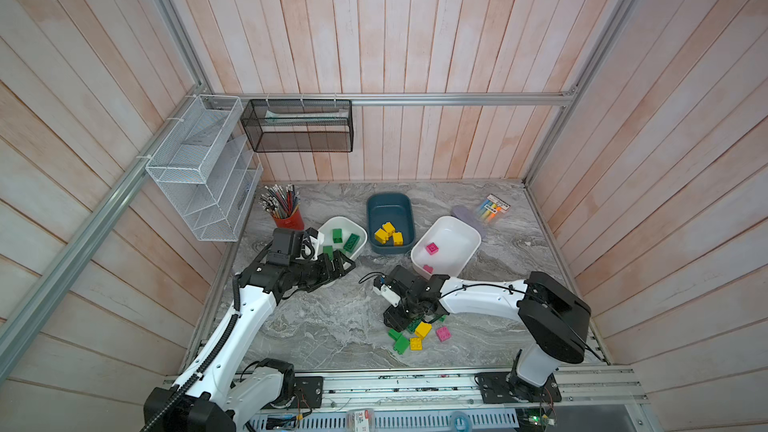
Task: Sort the legos into containers by color
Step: 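Grasp a magenta brick in the pile with the right gripper while left holds still, then carry the magenta brick into the larger white bin and release it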
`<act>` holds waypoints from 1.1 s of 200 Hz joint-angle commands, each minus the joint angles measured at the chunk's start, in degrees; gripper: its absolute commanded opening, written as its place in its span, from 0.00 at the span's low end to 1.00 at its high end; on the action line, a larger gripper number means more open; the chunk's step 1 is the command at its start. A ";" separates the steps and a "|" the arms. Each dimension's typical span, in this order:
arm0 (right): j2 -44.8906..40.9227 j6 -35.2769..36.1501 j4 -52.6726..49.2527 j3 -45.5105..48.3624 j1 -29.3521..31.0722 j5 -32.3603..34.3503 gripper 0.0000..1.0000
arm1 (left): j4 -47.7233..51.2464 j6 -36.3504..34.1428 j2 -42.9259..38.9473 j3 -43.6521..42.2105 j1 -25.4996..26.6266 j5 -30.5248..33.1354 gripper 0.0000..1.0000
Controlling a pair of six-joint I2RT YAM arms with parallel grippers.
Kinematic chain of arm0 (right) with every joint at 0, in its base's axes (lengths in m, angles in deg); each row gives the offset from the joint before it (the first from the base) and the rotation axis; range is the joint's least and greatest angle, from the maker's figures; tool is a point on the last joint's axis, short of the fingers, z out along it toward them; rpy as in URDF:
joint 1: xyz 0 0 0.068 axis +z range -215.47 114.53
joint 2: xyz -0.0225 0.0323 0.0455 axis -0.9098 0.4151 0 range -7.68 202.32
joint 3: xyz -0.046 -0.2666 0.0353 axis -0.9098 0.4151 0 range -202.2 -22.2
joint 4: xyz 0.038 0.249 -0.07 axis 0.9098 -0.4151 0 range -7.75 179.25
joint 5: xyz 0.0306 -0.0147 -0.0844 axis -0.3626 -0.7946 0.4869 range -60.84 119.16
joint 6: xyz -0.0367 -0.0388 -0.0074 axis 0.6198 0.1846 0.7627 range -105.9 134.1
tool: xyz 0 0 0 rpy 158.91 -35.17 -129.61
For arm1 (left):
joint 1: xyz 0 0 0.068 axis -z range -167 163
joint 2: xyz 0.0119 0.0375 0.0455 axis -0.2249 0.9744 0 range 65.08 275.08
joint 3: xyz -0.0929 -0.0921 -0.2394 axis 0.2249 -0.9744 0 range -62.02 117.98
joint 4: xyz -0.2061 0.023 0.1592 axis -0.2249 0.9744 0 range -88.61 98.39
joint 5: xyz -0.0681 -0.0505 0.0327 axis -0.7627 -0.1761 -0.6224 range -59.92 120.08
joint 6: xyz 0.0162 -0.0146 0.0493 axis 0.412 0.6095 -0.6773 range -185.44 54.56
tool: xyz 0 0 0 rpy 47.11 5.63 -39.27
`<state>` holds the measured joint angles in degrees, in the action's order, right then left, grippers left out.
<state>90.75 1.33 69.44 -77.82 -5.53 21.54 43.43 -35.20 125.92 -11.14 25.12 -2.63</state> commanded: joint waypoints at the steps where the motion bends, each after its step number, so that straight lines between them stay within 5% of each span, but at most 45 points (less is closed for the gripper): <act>1: 2.39 0.46 -2.66 -2.48 0.68 2.79 0.52 | -0.29 -0.34 -0.64 -0.42 -0.27 0.36 1.00; 66: 4.76 2.05 -6.72 -4.85 2.27 7.82 0.36 | -0.16 -0.14 -0.73 -0.86 -0.28 0.74 1.00; 95: 1.87 1.61 -6.35 -6.13 1.99 7.90 0.22 | -0.29 0.08 -0.72 -0.71 -0.27 0.76 1.00; 120: -2.37 1.61 -8.43 -9.12 0.53 7.51 0.21 | -1.70 1.10 -0.72 -0.01 -0.33 -0.36 1.00; 167: -11.60 2.57 -9.33 -10.62 -10.35 6.87 0.21 | -6.28 3.12 1.48 1.25 -0.28 -3.42 1.00; 220: -9.05 9.84 -9.06 -12.10 -26.98 0.80 0.21 | -8.81 2.92 4.50 2.25 -0.27 -4.62 1.00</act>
<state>79.08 6.72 62.14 -89.42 -27.98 26.18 37.23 -32.36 129.44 -10.95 25.10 -5.69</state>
